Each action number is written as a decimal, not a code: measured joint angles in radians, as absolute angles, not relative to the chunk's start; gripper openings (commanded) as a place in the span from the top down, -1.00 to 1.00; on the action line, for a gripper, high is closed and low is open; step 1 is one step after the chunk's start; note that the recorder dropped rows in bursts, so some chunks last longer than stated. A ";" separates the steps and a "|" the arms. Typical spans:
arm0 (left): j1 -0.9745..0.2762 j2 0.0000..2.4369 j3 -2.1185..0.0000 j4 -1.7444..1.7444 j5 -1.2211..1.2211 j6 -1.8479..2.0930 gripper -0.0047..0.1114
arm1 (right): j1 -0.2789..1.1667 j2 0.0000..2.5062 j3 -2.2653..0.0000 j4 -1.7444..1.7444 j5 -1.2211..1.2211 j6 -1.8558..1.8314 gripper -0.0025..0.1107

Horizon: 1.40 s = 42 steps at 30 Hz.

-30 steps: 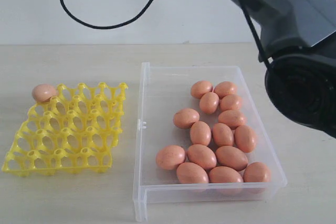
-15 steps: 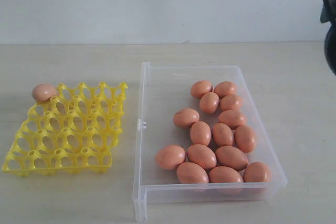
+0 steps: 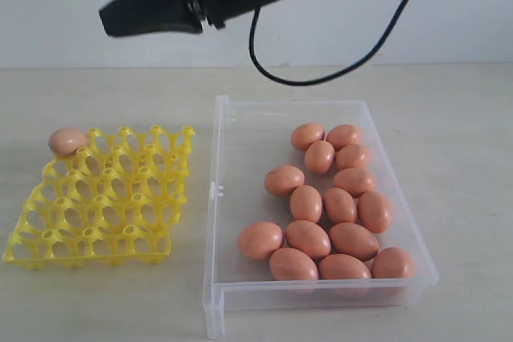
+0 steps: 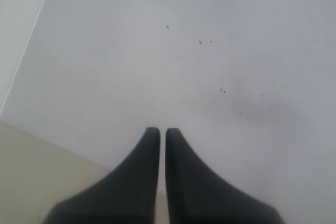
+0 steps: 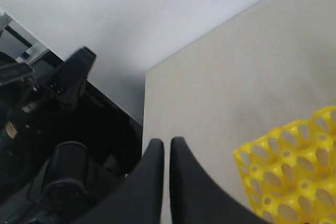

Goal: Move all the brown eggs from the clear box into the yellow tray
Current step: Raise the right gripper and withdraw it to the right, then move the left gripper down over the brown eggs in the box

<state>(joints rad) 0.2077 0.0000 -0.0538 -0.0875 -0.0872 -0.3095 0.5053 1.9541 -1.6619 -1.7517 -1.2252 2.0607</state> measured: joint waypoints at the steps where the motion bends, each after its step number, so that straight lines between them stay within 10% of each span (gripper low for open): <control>1: 0.208 0.000 -0.078 -0.082 -0.056 -0.311 0.85 | 0.501 1.949 -1.628 -1.752 -1.225 2.036 0.96; 12: 0.208 0.108 -0.353 -0.266 0.225 -0.123 0.85 | 0.379 1.769 -1.275 -1.749 -1.219 1.736 0.96; 23: 0.208 0.576 -0.583 -1.298 0.746 0.934 0.85 | 0.184 1.631 -1.036 -1.749 -1.215 1.609 0.96; 33: 0.194 1.092 -0.874 -1.267 0.990 0.994 0.85 | 0.172 1.614 -0.963 -1.749 -1.215 1.584 0.96; 42: -0.057 1.379 -1.111 -0.917 0.913 0.996 0.85 | 0.172 1.612 -0.887 -1.749 -1.215 1.532 0.96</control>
